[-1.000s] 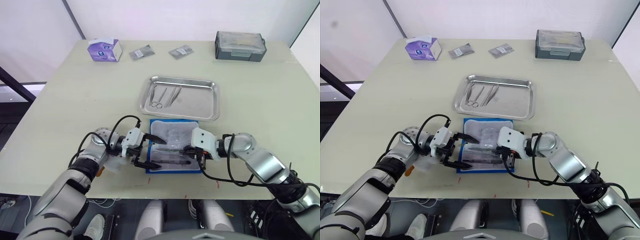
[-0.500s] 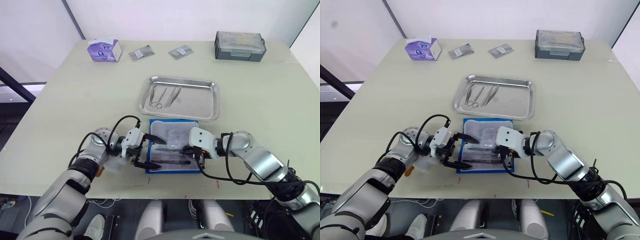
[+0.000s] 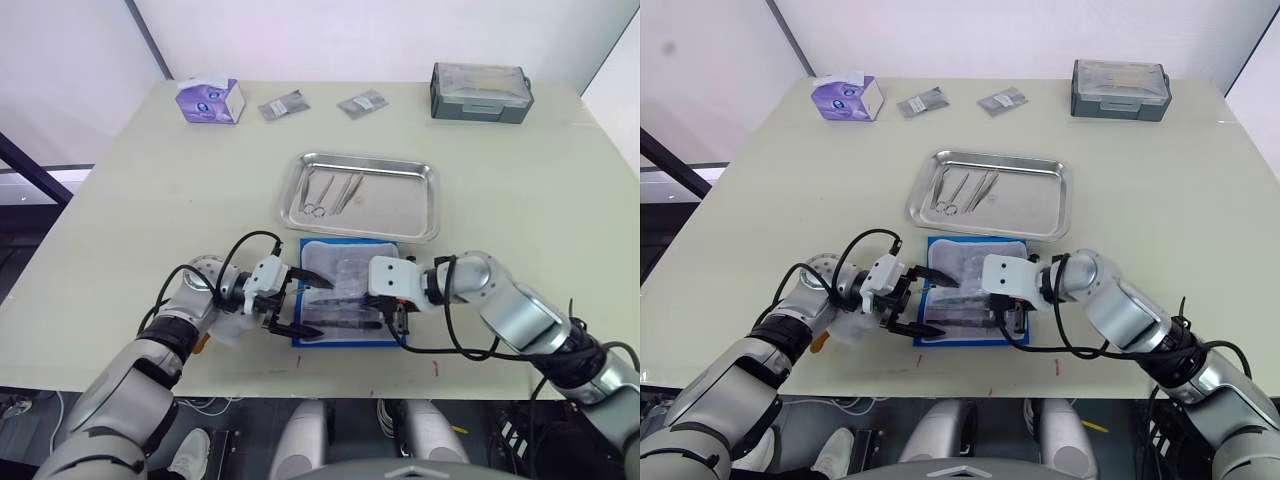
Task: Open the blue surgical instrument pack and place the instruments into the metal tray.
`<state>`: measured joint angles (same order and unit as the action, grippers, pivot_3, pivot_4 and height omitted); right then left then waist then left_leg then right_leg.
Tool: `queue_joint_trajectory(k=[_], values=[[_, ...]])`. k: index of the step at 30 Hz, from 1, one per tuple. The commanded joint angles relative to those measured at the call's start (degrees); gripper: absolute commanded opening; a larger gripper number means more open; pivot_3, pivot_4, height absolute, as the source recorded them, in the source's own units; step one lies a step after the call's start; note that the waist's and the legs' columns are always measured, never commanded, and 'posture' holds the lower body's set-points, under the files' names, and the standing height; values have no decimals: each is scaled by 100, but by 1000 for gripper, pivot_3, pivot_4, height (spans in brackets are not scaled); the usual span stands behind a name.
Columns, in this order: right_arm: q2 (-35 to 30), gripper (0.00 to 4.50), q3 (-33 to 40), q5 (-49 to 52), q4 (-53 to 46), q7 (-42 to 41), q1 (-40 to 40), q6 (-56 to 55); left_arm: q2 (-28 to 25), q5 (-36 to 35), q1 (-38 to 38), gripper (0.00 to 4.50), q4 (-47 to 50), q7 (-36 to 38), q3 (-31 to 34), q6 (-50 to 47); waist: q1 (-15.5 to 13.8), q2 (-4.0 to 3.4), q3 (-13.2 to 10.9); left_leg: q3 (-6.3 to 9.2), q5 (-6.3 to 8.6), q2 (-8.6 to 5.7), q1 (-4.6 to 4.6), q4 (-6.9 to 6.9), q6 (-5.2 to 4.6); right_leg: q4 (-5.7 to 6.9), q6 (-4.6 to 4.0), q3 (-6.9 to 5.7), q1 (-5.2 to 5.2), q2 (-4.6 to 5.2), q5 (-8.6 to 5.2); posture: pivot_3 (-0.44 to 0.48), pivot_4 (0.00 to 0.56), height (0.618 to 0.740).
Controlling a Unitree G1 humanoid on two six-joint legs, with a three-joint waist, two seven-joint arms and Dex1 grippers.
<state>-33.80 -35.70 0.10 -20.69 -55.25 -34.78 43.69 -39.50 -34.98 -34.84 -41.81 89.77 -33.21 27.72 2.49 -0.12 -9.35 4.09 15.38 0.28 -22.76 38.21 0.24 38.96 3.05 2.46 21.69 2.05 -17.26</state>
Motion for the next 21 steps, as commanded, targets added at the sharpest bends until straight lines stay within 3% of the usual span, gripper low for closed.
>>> queue_joint_trajectory(k=[1, 21], values=[[-48, 25, -40, -45, -353, -114, -259, 304, 101, 181, 206, 4500, -161, 273, -211, -126, 0, -2, 1, 0, 0, 0, 0, 0, 0, 0, 0, 0, 0, 0, 0, 0, 150, 738], [-76, 25, -557, -200, -790, -158, -778, 1073, 113, 223, 206, 4500, -186, 273, -263, -150, 0, -7, 5, 3, 0, -3, -1, 0, 0, -1, 0, -2, 0, 3, 0, 0, 150, 738]])
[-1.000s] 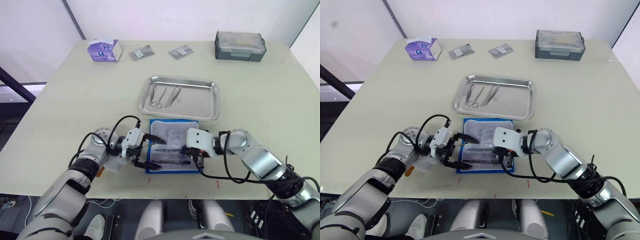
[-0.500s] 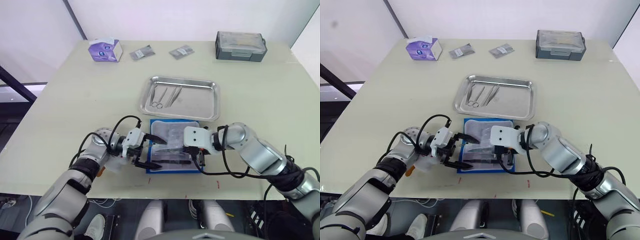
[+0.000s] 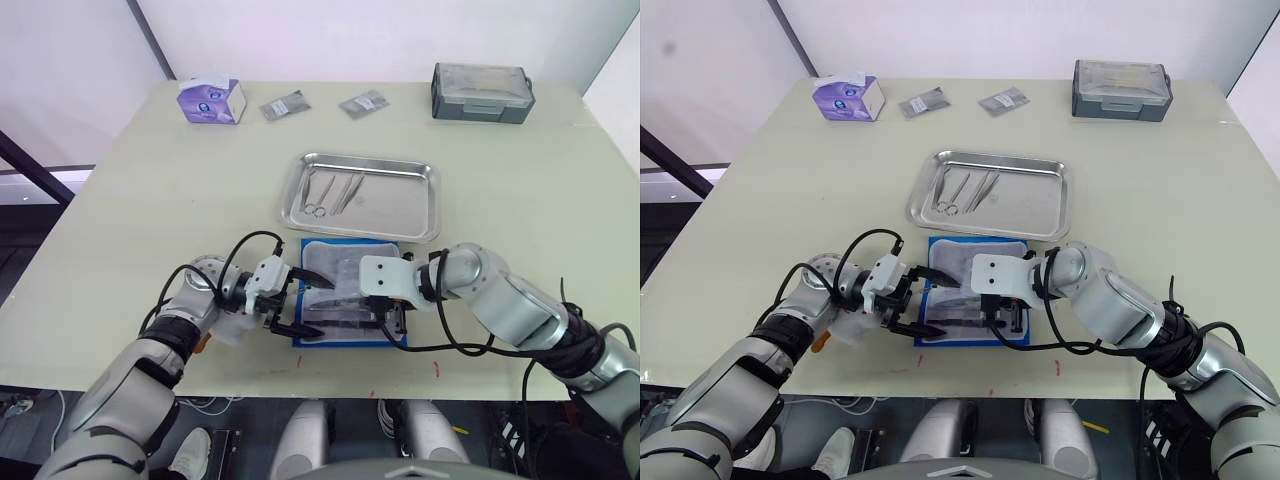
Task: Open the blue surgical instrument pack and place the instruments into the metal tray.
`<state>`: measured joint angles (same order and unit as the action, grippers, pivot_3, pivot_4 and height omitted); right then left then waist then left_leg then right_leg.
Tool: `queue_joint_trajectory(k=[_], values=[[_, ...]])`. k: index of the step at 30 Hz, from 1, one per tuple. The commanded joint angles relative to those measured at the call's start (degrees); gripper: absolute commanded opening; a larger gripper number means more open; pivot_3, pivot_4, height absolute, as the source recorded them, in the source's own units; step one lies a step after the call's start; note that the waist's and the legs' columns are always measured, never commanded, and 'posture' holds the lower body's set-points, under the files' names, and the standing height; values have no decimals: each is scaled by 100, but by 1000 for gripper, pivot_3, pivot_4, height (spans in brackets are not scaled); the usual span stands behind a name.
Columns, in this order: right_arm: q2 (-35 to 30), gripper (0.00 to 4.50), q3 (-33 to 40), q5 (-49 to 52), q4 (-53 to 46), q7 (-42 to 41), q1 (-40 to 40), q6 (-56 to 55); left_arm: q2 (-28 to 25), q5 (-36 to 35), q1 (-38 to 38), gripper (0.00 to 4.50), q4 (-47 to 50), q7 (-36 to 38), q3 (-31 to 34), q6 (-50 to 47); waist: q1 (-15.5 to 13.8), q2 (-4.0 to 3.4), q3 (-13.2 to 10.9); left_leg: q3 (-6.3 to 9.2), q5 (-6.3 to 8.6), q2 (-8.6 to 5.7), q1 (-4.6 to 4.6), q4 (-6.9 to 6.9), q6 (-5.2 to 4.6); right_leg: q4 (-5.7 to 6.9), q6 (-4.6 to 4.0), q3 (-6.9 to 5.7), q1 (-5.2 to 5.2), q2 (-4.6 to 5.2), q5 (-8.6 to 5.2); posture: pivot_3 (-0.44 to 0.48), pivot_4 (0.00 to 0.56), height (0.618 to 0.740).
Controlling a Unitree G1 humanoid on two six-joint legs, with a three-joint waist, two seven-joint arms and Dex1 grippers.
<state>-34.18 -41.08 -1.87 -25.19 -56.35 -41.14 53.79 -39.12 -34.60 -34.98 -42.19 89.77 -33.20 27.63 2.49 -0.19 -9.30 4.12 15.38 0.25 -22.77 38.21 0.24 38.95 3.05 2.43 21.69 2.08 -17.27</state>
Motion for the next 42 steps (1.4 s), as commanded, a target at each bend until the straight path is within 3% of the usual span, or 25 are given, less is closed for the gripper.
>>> queue_joint_trajectory(k=[1, 12, 18, 42], values=[[-54, 25, -20, -2, -365, -51, -150, 77, 76, 187, 220, 4500, -149, 273, -264, -141, 0, 0, 0, 0, 0, 0, 0, 0, 0, 0, 0, 0, 0, 0, 0, 0, 150, 738], [-319, 25, 182, 151, -639, 5, 169, 39, 86, 232, 208, 4500, -201, 273, -275, -109, -7, 0, 0, 0, 0, -2, -1, 0, 0, -1, 0, -1, 0, 3, 0, 0, 150, 738], [-226, 25, 190, 86, -26, -24, 12, -331, 111, 261, 188, 4500, -244, 273, -266, -94, -4, -6, 5, 0, 0, -3, 0, 0, 0, 0, 0, -1, -1, 3, 0, 0, 150, 738], [-799, 25, 731, 676, -1072, -223, -292, 605, 139, 346, 140, 4500, -333, 273, -315, -99, -16, -15, 11, 5, 0, -6, -3, 2, -1, -1, 1, -4, -2, 6, 0, 0, 150, 738]])
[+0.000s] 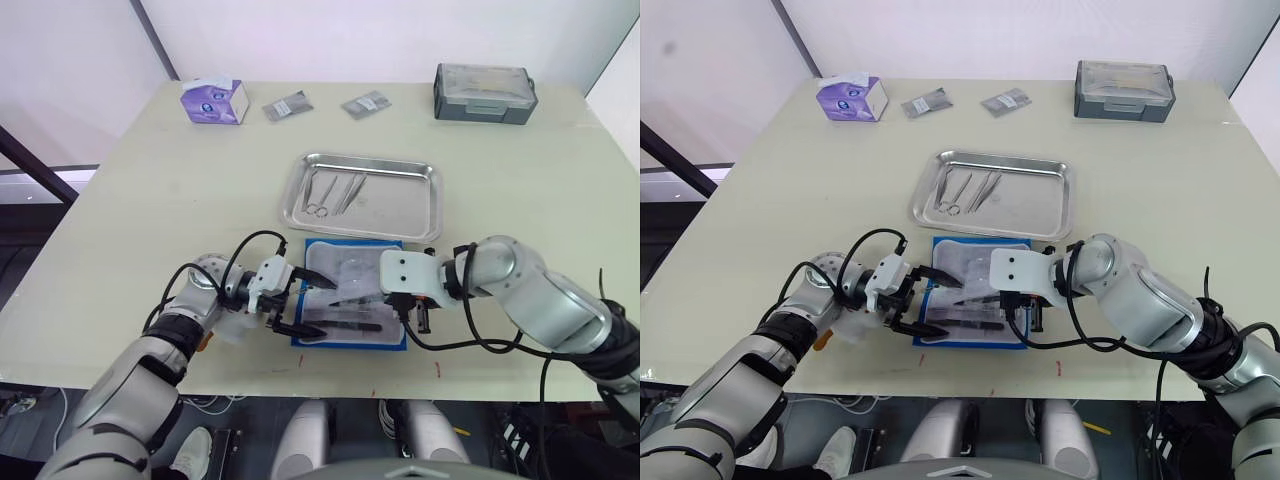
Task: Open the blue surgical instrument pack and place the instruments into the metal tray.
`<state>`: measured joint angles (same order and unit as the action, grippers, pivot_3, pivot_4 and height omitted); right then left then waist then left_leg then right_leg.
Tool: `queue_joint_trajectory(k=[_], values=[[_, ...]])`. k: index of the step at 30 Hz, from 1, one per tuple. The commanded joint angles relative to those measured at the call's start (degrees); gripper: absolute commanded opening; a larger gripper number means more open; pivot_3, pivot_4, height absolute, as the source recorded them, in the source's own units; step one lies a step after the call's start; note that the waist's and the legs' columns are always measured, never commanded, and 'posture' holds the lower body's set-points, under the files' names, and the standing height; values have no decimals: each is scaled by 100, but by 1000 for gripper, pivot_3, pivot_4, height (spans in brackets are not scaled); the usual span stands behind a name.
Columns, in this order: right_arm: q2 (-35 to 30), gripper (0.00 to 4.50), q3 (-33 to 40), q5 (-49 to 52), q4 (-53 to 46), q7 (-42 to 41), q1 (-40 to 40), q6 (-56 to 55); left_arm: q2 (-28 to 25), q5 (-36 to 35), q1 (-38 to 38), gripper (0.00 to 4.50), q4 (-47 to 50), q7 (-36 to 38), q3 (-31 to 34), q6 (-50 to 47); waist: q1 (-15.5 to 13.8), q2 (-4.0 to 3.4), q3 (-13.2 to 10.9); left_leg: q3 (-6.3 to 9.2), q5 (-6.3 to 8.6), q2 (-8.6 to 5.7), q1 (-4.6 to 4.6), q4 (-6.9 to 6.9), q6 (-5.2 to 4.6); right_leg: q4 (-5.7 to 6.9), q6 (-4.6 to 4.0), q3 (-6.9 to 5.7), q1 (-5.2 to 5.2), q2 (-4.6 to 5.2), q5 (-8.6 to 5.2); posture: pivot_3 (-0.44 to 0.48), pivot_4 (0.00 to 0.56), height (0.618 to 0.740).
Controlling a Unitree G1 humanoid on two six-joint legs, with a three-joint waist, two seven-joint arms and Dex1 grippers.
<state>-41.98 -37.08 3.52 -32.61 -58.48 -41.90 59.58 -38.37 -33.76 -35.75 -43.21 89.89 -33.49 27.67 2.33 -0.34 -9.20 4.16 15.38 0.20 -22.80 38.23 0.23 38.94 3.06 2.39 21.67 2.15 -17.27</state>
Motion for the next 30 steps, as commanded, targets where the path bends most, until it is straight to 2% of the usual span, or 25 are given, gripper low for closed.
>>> queue_joint_trajectory(k=[1, 12, 30], values=[[-48, 25, 385, 183, -343, -16, -211, 47, 69, 265, 221, 4500, -231, 261, -281, -96, -1, 0, 0, 0, 0, 0, 0, 0, 0, 0, 0, 0, 0, 0, 0, 0, 150, 738], [-399, 25, 769, 588, -418, -21, -138, -47, 100, 277, 236, 4500, -234, 261, -278, -81, -4, 0, 0, 0, 0, 0, -2, 0, 0, -1, 0, 0, 0, 1, 0, 0, 150, 738], [-1109, 25, 1761, 817, -124, -198, 975, -1563, 201, 299, 256, 4500, -268, 261, -151, -123, -11, -1, 0, -1, 0, -1, -4, 1, 0, -3, 1, -1, -1, 3, 0, 0, 150, 738]])
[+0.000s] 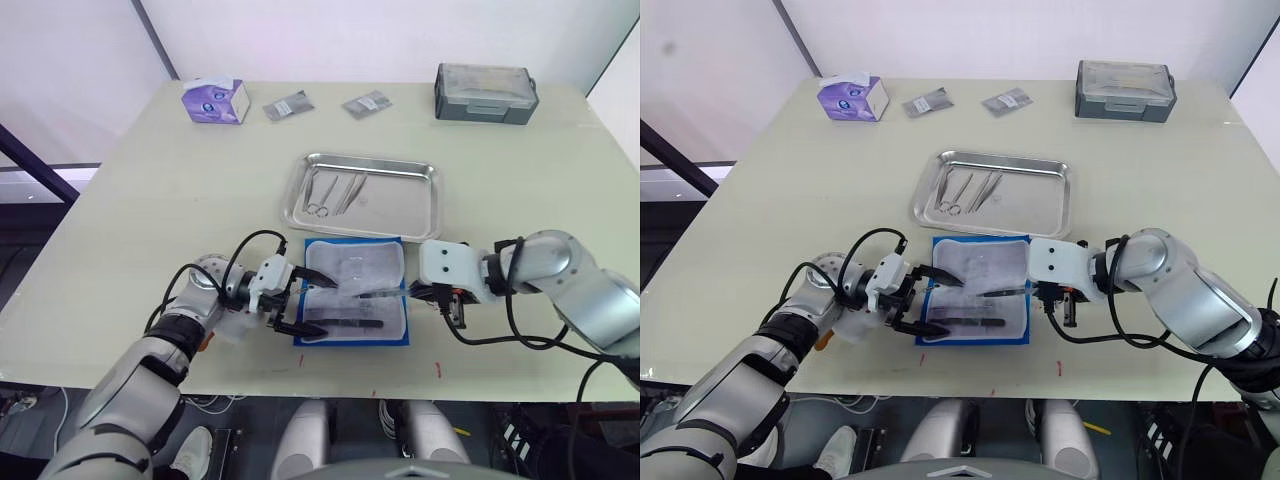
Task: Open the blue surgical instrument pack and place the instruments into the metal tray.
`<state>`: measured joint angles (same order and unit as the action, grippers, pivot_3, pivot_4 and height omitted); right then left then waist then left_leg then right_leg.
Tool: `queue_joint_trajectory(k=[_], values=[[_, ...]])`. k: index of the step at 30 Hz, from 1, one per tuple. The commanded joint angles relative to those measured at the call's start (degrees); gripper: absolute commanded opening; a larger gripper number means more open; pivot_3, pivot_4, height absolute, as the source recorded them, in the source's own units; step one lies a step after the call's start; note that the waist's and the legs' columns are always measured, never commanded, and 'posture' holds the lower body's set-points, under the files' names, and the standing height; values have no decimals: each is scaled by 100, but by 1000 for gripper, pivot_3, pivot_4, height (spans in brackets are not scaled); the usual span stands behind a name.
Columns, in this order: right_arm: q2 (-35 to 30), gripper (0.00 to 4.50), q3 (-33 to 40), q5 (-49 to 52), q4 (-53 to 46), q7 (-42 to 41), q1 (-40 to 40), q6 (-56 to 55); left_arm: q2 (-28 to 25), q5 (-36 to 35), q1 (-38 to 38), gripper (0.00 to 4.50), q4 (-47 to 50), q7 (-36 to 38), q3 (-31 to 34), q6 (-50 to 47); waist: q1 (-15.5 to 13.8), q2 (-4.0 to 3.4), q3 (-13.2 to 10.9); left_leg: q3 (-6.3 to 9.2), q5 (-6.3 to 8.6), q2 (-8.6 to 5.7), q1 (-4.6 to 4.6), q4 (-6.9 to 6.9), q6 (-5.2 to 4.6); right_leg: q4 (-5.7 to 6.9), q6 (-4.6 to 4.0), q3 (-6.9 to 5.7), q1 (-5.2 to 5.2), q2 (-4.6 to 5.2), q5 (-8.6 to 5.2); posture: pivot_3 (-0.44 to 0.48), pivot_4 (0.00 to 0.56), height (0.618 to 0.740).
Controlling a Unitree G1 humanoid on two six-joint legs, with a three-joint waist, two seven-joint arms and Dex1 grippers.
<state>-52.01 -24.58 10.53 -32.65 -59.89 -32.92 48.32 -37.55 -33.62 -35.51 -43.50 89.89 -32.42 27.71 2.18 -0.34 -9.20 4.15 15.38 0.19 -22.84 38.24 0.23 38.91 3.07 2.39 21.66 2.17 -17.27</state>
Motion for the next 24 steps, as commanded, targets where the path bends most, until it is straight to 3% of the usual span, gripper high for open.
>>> queue_joint_trajectory(k=[1, 9, 12, 18, 24], values=[[-162, 25, 578, 115, -86, -86, 170, -554, 130, 294, 230, 4500, -248, 261, -246, -128, 4, -3, 2, -2, 0, 0, 0, 0, 0, 1, 0, 2, 0, 0, 0, 0, 150, 738], [-418, 25, 1102, 203, 48, -144, 727, -967, 156, 336, 234, 4500, -252, 261, -205, -136, -2, -10, 6, -3, 0, 0, 4, 0, 0, -1, 0, 2, -5, 0, 0, 0, 150, 738], [-243, 25, 1489, 399, 107, 61, 908, -909, 164, 337, 233, 4500, -248, 261, -201, -140, -6, -11, 7, -3, 0, 0, 4, 0, 0, -1, 0, 2, -6, 0, 0, 0, 150, 738], [670, 25, 2177, 754, 240, 1072, 1013, -178, 196, 347, 216, 4500, -261, 261, -187, -153, -7, -20, 16, -4, 0, -1, 4, 1, -1, -1, 1, 4, -8, 1, 0, 0, 150, 738], [1836, 25, 2245, 633, 538, 2370, 699, 496, 209, 354, 209, 4500, -267, 261, -177, -160, 2, -26, 23, -4, 0, -2, 4, 0, 0, 2, 1, 5, -7, 0, 0, 0, 150, 738]])
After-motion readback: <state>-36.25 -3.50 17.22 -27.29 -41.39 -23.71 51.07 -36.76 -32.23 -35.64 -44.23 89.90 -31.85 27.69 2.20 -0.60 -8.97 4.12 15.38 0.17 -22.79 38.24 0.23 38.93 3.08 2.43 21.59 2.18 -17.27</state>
